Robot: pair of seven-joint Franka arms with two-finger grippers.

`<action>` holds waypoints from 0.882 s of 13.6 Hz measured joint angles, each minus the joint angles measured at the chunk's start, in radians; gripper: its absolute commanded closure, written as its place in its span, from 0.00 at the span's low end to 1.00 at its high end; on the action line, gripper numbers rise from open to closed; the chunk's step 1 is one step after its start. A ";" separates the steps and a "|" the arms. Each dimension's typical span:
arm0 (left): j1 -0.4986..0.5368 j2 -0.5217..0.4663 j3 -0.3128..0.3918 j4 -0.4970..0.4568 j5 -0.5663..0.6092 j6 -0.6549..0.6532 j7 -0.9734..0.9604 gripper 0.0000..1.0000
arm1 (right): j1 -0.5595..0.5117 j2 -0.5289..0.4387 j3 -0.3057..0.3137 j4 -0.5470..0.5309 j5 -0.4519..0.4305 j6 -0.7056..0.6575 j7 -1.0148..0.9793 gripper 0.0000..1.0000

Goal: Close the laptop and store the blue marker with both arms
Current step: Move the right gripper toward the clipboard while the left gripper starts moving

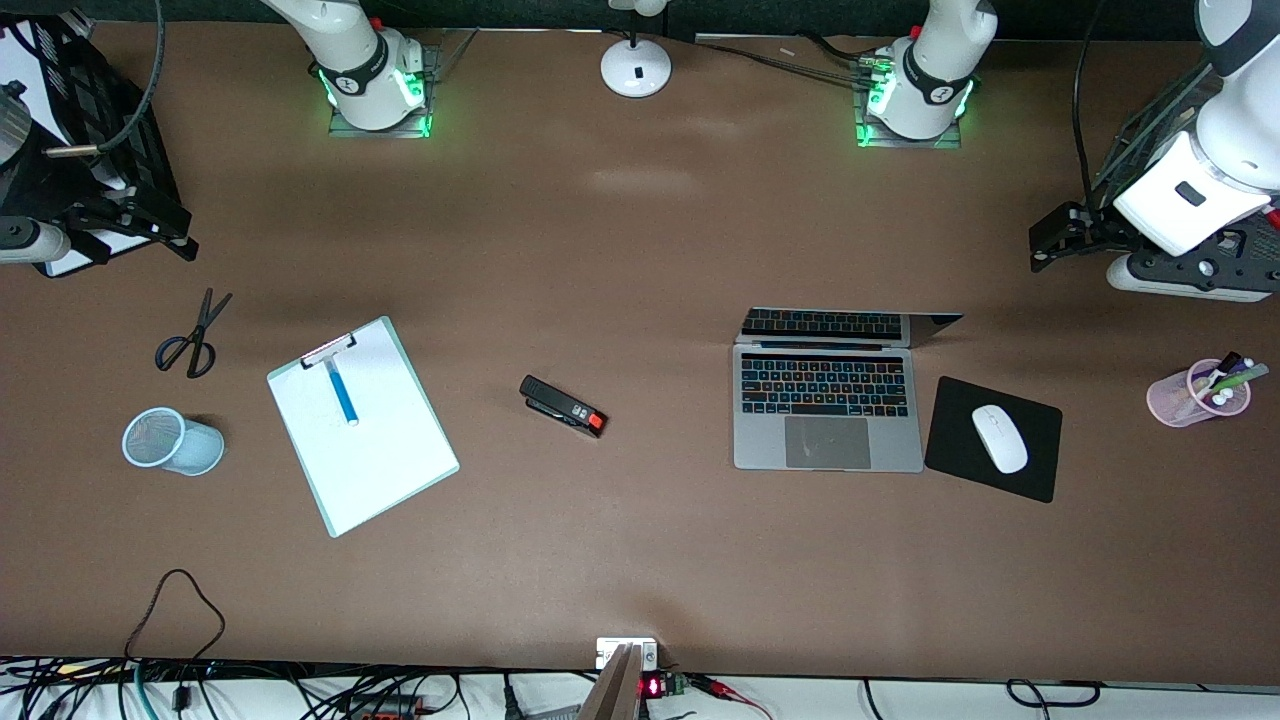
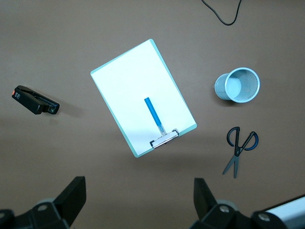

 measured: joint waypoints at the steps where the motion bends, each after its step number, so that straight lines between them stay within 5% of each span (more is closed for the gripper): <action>1: 0.000 0.000 0.000 0.000 0.000 0.000 0.000 0.00 | 0.000 0.000 0.000 0.000 0.000 0.000 0.000 0.00; 12: 0.000 0.019 0.000 0.000 0.000 -0.011 0.000 0.00 | -0.001 0.017 -0.003 -0.005 -0.003 0.000 0.000 0.00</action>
